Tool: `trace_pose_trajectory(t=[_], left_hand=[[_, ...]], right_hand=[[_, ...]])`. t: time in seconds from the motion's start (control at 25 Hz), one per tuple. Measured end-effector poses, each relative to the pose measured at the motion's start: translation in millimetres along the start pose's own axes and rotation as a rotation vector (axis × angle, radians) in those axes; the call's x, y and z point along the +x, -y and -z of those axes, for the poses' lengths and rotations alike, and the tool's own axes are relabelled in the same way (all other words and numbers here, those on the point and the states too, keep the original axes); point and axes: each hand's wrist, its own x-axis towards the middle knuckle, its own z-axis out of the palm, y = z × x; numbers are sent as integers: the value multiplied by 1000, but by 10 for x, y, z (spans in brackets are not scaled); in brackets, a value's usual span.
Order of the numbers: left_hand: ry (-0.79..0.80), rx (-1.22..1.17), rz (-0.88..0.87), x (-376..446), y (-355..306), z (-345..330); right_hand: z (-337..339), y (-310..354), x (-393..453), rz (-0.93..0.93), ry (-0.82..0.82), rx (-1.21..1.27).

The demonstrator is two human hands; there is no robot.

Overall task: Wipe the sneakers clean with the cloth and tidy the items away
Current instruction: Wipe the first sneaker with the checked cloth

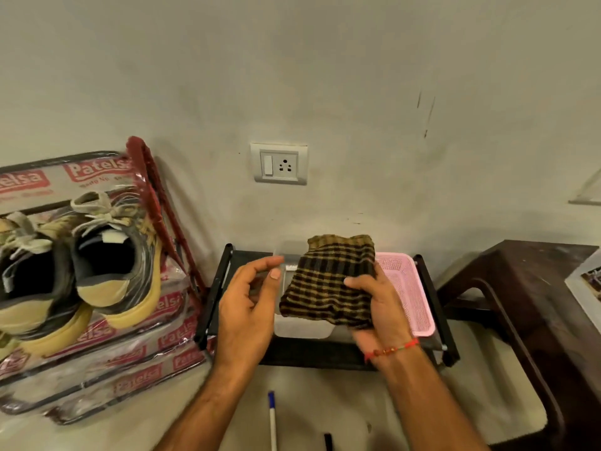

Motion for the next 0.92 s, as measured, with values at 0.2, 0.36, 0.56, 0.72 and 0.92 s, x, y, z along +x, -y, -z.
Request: trace_pose_trajectory(t=[0.2, 0.36, 0.56, 0.72, 0.92], left_hand=[[99, -187, 255, -318, -219, 121], [-188, -552, 546, -171, -54, 511], [269, -545, 641, -137, -25, 772], [329, -171, 669, -127, -90, 816], [-144, 678, -3, 187, -321, 1445]], right_hand=[[-554, -477, -286, 351, 502, -693], [-679, -572, -219, 491, 370, -798], [-771, -507, -227, -319, 231, -281], [-946, -556, -413, -585, 261, -18], [-875, -498, -366, -390, 203, 95]])
